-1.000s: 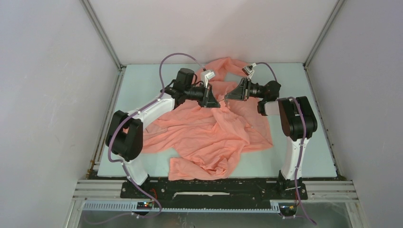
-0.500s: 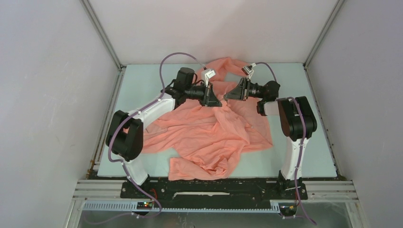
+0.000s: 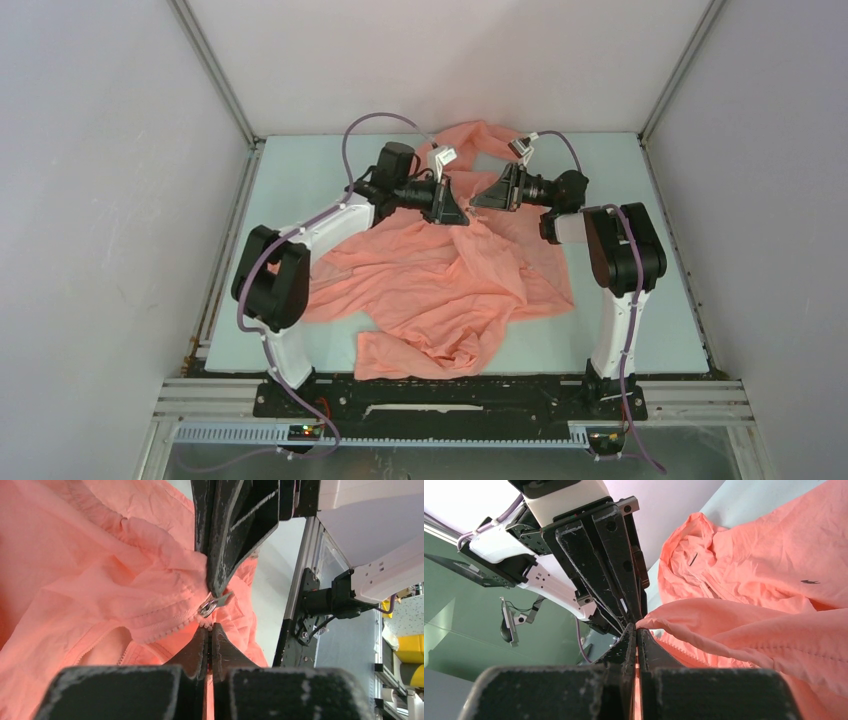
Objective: Zip up the jacket
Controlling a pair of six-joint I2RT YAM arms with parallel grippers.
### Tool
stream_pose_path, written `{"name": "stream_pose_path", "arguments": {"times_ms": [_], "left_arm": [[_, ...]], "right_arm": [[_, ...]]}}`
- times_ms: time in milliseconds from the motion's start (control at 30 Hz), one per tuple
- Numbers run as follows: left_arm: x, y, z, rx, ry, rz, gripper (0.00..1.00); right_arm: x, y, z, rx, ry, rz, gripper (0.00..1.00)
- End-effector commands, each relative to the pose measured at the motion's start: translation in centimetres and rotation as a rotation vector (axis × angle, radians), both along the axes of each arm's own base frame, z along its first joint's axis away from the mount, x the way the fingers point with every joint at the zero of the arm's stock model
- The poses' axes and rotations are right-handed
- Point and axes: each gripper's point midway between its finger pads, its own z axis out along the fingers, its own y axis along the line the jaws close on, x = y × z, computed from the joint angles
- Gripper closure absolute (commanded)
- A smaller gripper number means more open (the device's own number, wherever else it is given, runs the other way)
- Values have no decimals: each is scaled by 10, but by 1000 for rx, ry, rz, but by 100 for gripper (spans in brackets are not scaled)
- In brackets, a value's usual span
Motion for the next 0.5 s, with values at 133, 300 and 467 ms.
{"name": "stream_pose_path", "arguments": {"times_ms": [133, 300, 467], "left_arm": [[19, -16, 60, -76, -123, 12, 100], [16, -22, 69, -87, -136, -6, 100], [14, -25, 60, -50, -149, -8, 100]], "right_arm": [[-1, 5, 6, 13, -87, 3, 100], [0, 5, 4, 12, -82, 1, 100], [-2, 6, 6, 13, -84, 8, 100]]}}
